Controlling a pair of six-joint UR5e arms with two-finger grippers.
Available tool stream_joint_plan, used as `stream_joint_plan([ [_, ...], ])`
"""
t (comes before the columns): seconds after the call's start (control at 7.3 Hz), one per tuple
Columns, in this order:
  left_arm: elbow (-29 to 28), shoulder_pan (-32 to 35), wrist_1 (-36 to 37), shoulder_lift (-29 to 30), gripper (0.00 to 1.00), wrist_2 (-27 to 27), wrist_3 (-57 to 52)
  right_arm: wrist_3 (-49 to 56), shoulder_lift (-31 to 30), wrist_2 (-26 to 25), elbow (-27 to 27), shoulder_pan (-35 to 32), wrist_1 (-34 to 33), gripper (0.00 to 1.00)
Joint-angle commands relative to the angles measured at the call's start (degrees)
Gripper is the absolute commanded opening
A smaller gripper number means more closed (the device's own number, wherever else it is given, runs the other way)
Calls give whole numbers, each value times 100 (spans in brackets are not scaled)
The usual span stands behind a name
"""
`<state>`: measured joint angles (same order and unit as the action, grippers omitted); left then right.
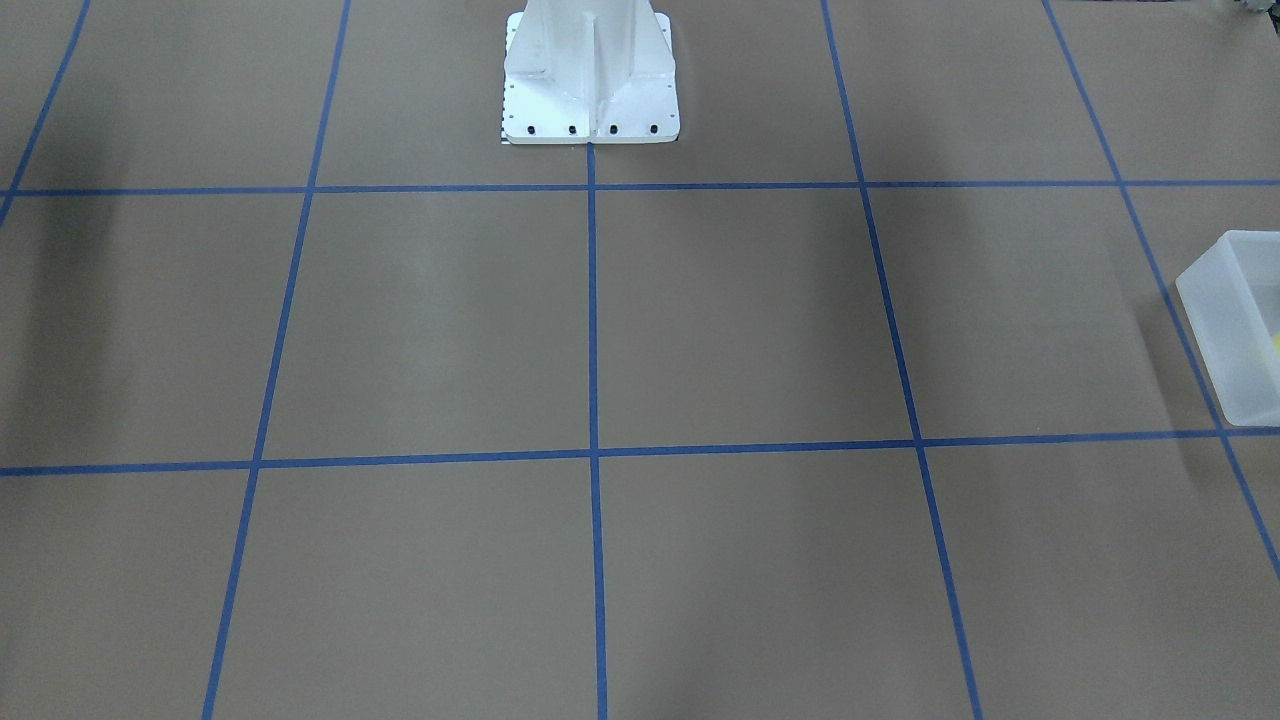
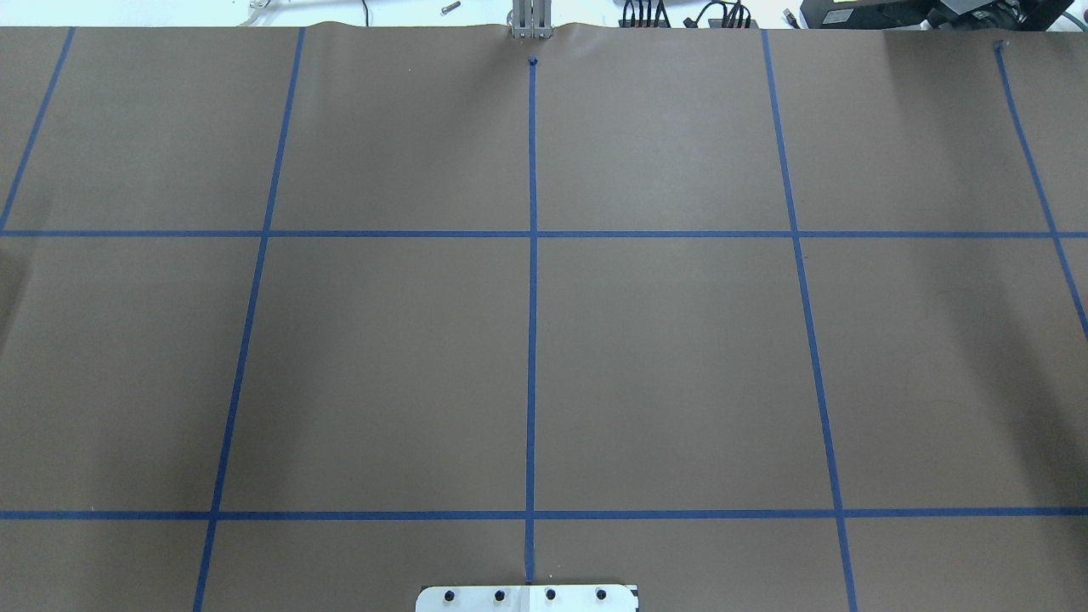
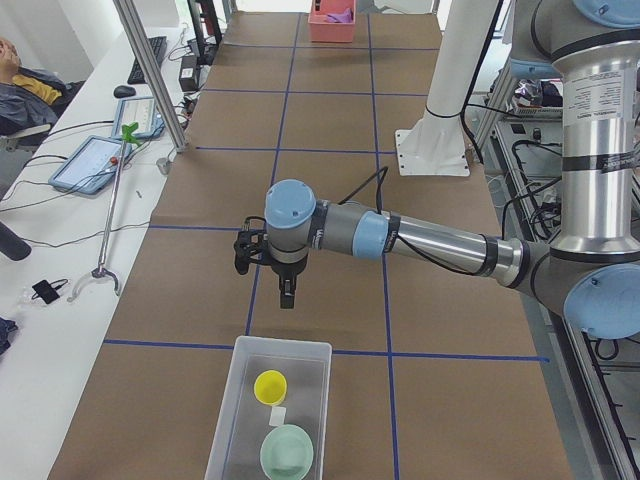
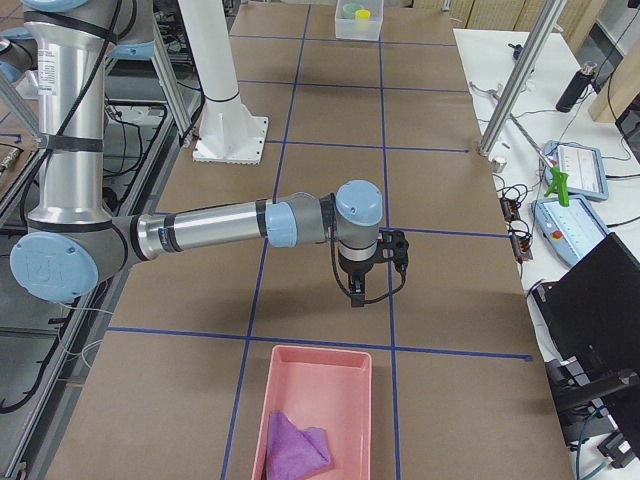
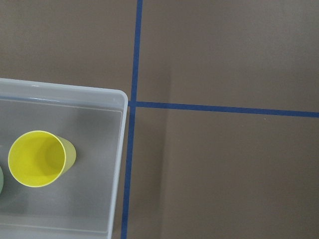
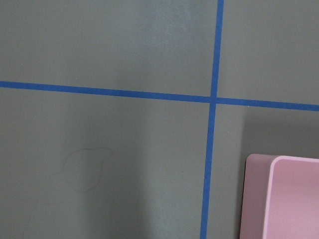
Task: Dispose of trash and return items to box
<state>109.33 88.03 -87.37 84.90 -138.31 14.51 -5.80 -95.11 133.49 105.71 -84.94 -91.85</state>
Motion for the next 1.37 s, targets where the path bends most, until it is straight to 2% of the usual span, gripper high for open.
stream_joint_plan([
  [0.0,306,-336,343,193,97,-3,602,0,-34,2,-7,39,0,100],
  [1.1,185,-515,212,123,97,41,466,-9,-78,212,134,21,0,100],
  [1.23,185,-515,203,62,97,41,239,-105,-95,430,90,21,-9,100],
])
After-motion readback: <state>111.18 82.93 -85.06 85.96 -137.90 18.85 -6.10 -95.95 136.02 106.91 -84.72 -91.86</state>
